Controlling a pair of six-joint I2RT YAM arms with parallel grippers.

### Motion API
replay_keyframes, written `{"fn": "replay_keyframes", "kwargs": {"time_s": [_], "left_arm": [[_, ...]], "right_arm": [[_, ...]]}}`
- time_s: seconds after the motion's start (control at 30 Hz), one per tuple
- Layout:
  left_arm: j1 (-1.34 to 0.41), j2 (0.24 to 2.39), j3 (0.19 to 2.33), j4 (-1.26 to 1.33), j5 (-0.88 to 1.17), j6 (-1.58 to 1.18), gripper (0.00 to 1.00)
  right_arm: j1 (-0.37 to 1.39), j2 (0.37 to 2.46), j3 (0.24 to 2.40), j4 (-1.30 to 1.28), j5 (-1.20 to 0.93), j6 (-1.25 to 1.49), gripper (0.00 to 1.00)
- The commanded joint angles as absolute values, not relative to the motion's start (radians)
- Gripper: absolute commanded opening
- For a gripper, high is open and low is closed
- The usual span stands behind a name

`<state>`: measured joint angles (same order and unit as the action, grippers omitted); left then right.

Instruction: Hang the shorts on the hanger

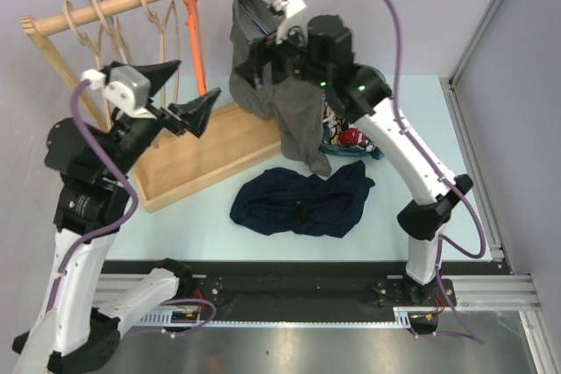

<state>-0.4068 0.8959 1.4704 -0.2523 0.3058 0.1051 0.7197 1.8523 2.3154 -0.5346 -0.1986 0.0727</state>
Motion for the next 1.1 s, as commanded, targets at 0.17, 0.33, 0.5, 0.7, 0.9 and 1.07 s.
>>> {"fn": "replay_keyframes", "kwargs": {"time_s": [0.17,0.33,0.5,0.7,0.9,1.07], "left_arm": [[-0.157,0.819,1.531,-0.161,0.311,-0.061,0.92],[-0.089,0.799,1.528,-0.152,0.31,-0.094,0.92],[-0.083,0.795,1.519,-0.147,0.311,-0.094,0.93],[-0.071,0.799,1.506,-0.144,0.314,-0.104,0.93],[-0.066,0.807,1.509,-0.138,0.321,-0.107,0.94],[-0.066,0.824,1.512,-0.126,0.325,-0.109,0.94]], "right_arm": [[0.938,1.922,2.41,-0.252,0.072,0.077,0.93],[0.979,1.977,2.454,-0.261,0.231,0.086,0.96],[0.999,2.032,2.464,-0.273,0.256,0.094,0.96],[1.023,2.069,2.482,-0.273,0.274,0.086,0.92],[1.003,2.046,2.442,-0.282,0.379,0.052,0.7],[0.968,2.048,2.444,-0.284,0.379,0.054,0.35]]}}
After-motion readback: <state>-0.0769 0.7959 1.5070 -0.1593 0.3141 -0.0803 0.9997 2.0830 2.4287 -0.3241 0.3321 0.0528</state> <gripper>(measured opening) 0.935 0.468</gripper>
